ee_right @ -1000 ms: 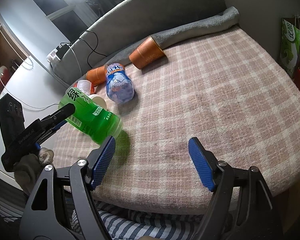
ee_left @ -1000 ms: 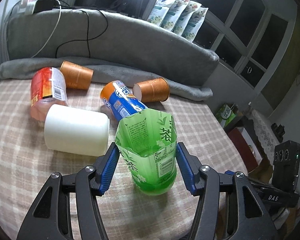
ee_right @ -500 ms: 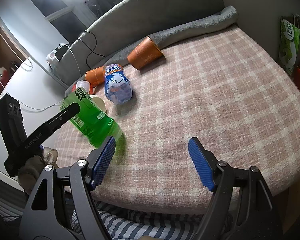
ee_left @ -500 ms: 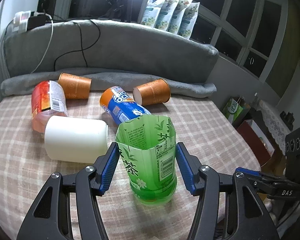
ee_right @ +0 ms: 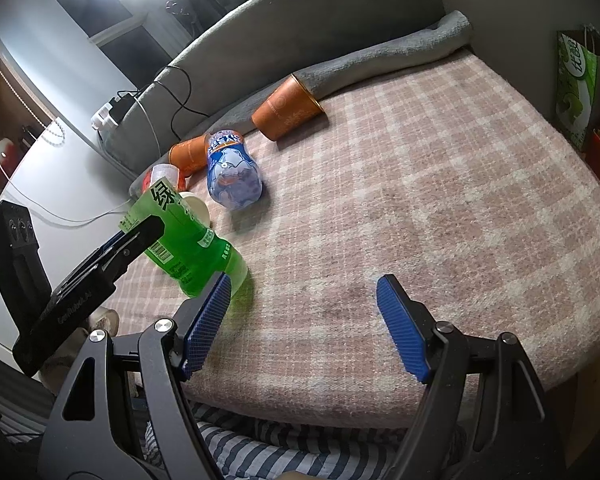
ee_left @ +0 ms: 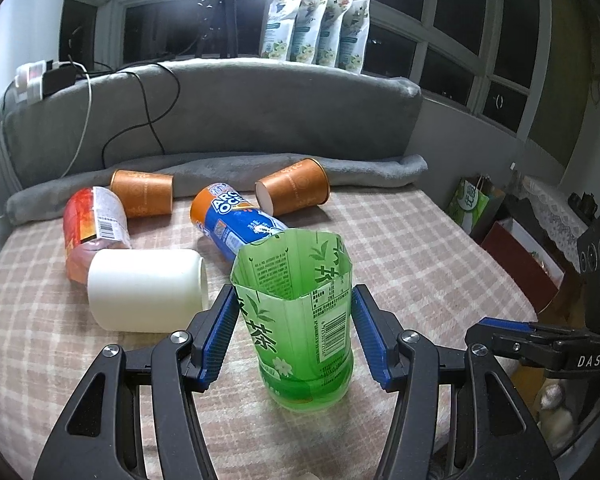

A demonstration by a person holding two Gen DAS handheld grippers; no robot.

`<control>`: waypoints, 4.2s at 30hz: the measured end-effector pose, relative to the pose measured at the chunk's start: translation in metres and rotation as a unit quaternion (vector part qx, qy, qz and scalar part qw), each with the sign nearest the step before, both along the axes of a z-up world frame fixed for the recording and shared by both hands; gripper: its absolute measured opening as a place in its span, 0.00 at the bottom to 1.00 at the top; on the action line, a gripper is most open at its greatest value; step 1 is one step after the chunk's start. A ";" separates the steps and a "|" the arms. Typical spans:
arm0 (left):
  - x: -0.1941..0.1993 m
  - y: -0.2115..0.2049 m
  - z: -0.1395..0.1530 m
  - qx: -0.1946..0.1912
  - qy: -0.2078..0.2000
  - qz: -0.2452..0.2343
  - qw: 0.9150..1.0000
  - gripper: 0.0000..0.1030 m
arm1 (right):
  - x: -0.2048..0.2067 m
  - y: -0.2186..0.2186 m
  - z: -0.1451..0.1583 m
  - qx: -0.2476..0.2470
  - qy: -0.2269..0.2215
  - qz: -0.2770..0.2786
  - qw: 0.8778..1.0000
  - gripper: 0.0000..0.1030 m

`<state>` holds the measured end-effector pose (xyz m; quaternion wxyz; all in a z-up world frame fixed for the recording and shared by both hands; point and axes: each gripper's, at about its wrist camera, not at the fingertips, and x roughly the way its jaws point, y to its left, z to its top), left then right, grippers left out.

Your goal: Flip cup upright

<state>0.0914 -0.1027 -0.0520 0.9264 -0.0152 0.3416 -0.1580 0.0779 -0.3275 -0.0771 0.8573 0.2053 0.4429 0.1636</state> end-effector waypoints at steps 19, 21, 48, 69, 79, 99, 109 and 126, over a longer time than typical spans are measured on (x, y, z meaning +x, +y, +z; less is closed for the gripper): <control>-0.017 -0.016 -0.004 0.006 0.006 -0.030 1.000 0.63 | -0.003 -0.006 0.003 0.005 -0.003 -0.001 1.000 0.76; -0.018 -0.016 -0.004 0.006 0.005 -0.028 1.000 0.65 | -0.004 -0.006 0.004 0.006 -0.005 -0.001 1.000 0.76; -0.042 0.018 0.010 -0.019 -0.014 -0.011 1.000 0.75 | -0.019 0.030 0.043 -0.077 -0.111 0.005 0.991 0.83; -0.081 0.070 0.044 0.002 -0.140 0.106 0.985 0.75 | -0.045 0.065 0.072 -0.193 -0.236 -0.042 0.952 0.91; -0.091 0.085 0.051 -0.020 -0.175 0.126 0.976 0.75 | -0.053 0.073 0.078 -0.221 -0.271 -0.070 0.934 0.91; -0.094 0.089 0.053 0.006 -0.180 0.147 0.973 0.77 | -0.056 0.073 0.080 -0.211 -0.275 -0.079 0.935 0.91; -0.093 0.089 0.051 0.007 -0.174 0.146 0.974 0.77 | -0.056 0.073 0.080 -0.212 -0.274 -0.079 0.934 0.91; -0.092 0.087 0.051 0.009 -0.168 0.142 0.975 0.77 | -0.055 0.074 0.080 -0.212 -0.275 -0.078 0.935 0.91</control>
